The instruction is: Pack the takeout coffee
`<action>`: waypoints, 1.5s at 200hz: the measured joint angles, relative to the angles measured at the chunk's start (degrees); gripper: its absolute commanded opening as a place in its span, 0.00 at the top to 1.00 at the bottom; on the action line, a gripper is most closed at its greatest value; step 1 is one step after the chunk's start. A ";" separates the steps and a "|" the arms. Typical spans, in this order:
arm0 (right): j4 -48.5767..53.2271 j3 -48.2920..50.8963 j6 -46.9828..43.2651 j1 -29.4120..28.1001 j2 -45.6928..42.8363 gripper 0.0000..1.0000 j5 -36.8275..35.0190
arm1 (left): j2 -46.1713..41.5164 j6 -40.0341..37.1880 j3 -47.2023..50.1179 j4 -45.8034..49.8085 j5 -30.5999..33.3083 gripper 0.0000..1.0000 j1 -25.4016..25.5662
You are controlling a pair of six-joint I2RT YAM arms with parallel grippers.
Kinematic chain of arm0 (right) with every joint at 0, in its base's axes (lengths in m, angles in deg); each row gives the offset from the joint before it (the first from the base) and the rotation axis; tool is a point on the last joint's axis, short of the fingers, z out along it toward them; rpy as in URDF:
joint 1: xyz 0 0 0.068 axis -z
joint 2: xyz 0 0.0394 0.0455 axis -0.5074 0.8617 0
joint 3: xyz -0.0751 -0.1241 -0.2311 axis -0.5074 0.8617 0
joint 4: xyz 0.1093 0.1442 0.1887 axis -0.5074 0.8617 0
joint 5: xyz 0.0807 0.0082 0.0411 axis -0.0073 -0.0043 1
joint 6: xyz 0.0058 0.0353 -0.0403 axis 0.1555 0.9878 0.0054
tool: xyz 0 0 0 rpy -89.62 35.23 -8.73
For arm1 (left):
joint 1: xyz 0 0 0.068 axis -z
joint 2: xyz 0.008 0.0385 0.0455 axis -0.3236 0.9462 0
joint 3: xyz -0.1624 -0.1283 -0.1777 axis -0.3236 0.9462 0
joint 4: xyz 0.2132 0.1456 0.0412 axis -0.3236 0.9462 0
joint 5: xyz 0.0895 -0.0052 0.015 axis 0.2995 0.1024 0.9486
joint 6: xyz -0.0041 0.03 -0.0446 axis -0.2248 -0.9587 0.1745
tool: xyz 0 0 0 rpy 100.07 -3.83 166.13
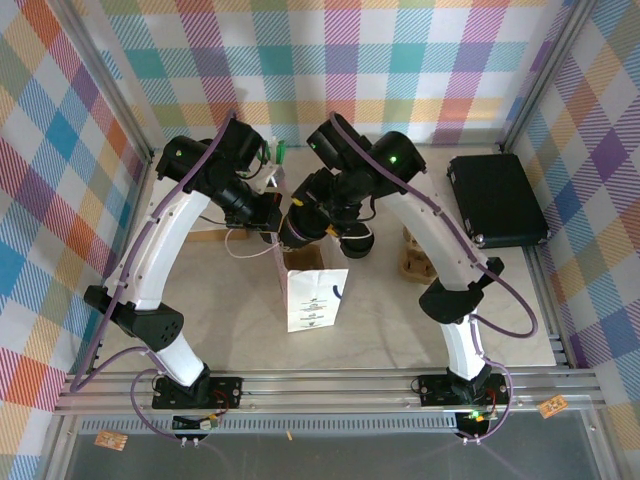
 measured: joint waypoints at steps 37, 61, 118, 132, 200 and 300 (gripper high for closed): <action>0.00 -0.04 -0.02 -0.37 1.84 0.71 0.33 | 0.00 0.00 0.00 0.00 -0.02 1.00 0.00; -0.02 -0.04 -0.24 -0.37 3.28 0.71 0.42 | 0.02 -0.02 -0.04 0.00 -0.02 1.00 0.00; -0.02 -0.07 -2.01 -0.37 3.91 0.71 0.13 | 0.00 -0.02 -0.04 0.00 -0.02 1.00 0.00; -0.02 -0.09 -2.93 -0.37 4.09 0.71 0.09 | -0.09 0.00 0.09 0.00 0.00 1.00 0.00; 0.31 -0.90 -6.29 -1.11 4.83 0.73 -2.89 | -0.15 0.02 0.17 0.00 -0.02 1.00 0.00; 0.76 -0.87 -12.66 -1.22 4.85 0.71 -10.69 | -0.17 0.02 0.44 0.00 0.00 1.00 0.00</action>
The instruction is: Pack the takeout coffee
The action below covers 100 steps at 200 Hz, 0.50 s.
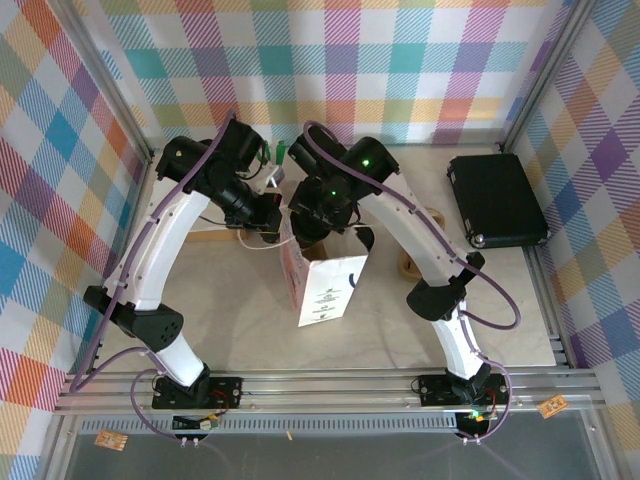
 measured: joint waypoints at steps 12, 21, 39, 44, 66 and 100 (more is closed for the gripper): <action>0.00 0.00 -1.55 0.00 -0.02 0.71 -0.90 | -0.02 0.00 0.15 0.00 0.02 1.00 0.00; 0.00 0.04 -2.73 0.00 0.00 0.71 -1.38 | -0.07 0.00 0.28 0.00 0.02 1.00 0.00; 0.02 0.17 -5.14 0.09 0.00 0.71 -1.66 | -0.15 0.00 0.50 0.00 0.04 1.00 0.00; 0.02 0.22 -5.81 0.11 0.00 0.72 -1.64 | -0.17 0.00 0.57 0.00 0.02 1.00 0.00; 0.02 0.22 -8.11 0.11 0.13 0.72 -1.42 | -0.48 0.00 1.29 0.00 0.02 1.00 0.00; 0.02 0.22 -11.41 0.11 0.66 0.72 -1.01 | -0.74 0.24 2.14 0.00 0.24 0.85 0.00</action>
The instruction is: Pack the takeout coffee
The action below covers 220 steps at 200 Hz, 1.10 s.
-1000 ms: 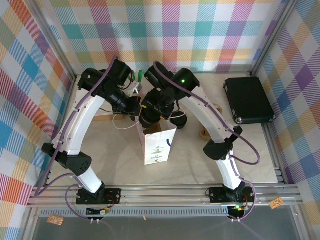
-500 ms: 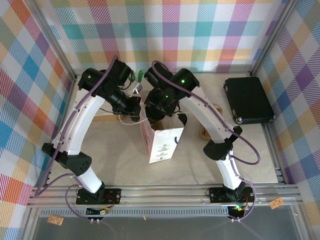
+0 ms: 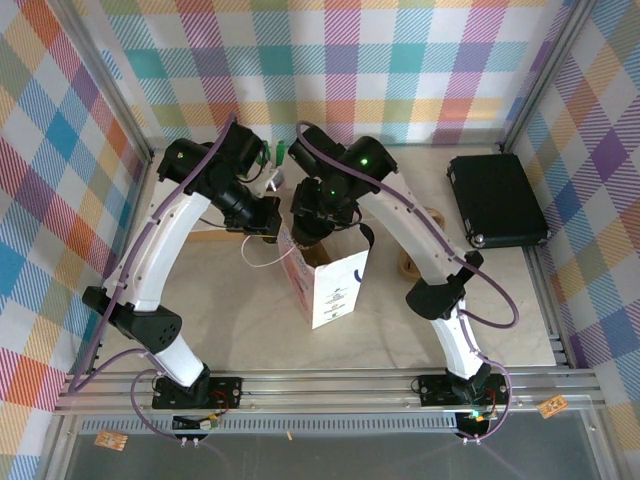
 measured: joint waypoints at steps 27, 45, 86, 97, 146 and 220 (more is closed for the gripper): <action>-0.02 0.00 -1.81 0.00 0.79 0.73 0.70 | 0.00 0.04 -0.15 0.00 0.42 0.81 0.00; 0.00 0.00 -2.84 0.00 1.77 0.73 1.25 | 0.00 0.02 -0.76 0.00 0.42 0.81 -0.04; 0.00 0.00 -5.01 0.00 3.91 0.72 1.53 | -0.07 0.09 -1.14 0.00 0.74 0.82 -0.37; 0.00 0.00 -5.81 0.00 4.15 0.71 1.51 | -0.11 0.22 -1.14 0.00 0.92 0.82 -0.68; 0.00 0.00 -12.04 0.00 4.24 0.71 0.83 | -0.15 0.46 -3.43 0.00 2.34 0.82 -2.29; 0.00 1.38 -21.90 1.92 4.24 0.72 1.95 | -4.11 6.71 -4.81 -0.26 4.66 0.76 -2.95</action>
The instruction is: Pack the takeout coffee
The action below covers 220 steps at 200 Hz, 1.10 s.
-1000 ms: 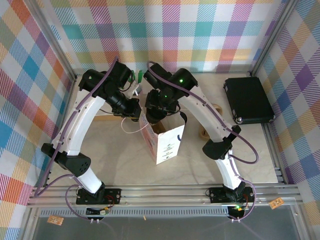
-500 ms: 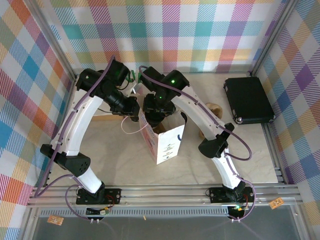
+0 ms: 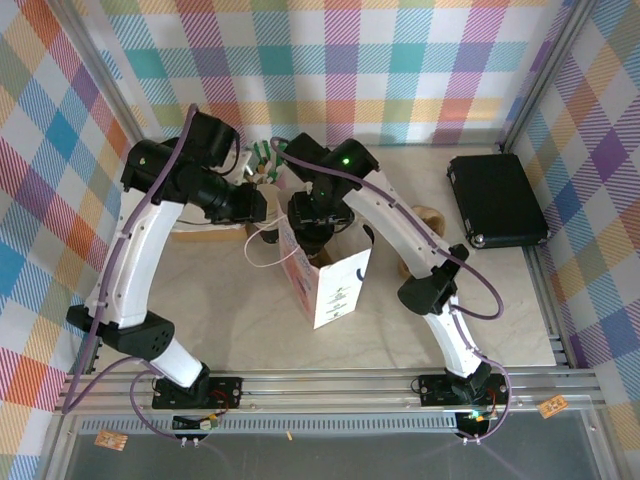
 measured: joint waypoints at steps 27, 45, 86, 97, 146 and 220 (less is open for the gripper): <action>0.00 0.02 -2.38 1.27 -0.13 0.73 -0.02 | -2.80 5.07 2.38 -1.75 1.07 0.72 -0.04; 0.00 0.02 -3.58 1.99 -0.55 0.73 0.07 | -4.07 9.38 2.75 -3.93 0.22 0.69 -0.07; 0.00 1.20 -5.79 1.62 -3.02 0.73 0.02 | -10.58 21.14 14.38 -13.49 -1.03 0.68 1.95; 0.00 1.20 -6.08 1.29 -3.30 0.73 0.04 | -12.50 23.91 18.10 -16.41 -0.85 0.67 3.87; 0.00 1.22 -7.67 0.37 -3.37 0.73 0.00 | -12.68 28.26 20.74 -22.49 3.67 0.62 12.48; 0.00 1.55 -8.59 0.37 -3.37 0.73 -0.66 | -10.40 28.28 25.38 -26.86 10.67 0.60 16.31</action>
